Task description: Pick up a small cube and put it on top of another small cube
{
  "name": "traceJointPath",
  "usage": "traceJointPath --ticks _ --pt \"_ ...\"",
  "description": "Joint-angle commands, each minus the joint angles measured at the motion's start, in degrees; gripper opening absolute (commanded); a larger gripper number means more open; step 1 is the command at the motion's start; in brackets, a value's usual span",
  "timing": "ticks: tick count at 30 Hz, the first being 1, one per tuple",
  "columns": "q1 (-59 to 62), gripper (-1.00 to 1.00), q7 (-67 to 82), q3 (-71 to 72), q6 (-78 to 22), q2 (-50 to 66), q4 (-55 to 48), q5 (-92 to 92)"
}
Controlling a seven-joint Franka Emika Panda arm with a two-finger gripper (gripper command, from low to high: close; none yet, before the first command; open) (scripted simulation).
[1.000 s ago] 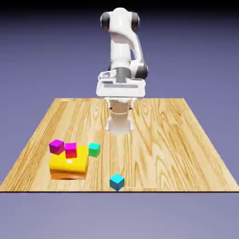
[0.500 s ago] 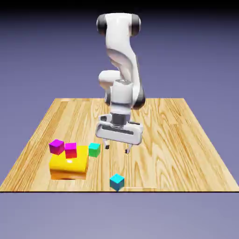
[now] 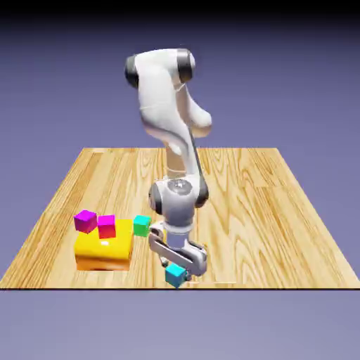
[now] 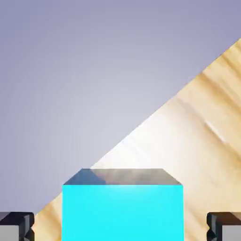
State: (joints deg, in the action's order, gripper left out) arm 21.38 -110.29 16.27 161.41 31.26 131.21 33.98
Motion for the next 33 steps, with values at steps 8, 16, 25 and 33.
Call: traceJointPath --ticks 8,16,25,33 --pt "8.3 -1.00 8.3 6.6 -9.5 -14.5 4.6 -11.8" --pt "13.7 -1.00 15.8 -2.7 -20.2 -31.1 8.4 -25.7" --pt "16.2 -1.00 17.3 -7.5 -15.2 -31.0 12.4 -29.5" --pt "16.2 1.00 19.4 -7.0 -25.1 -38.9 10.2 -32.2"
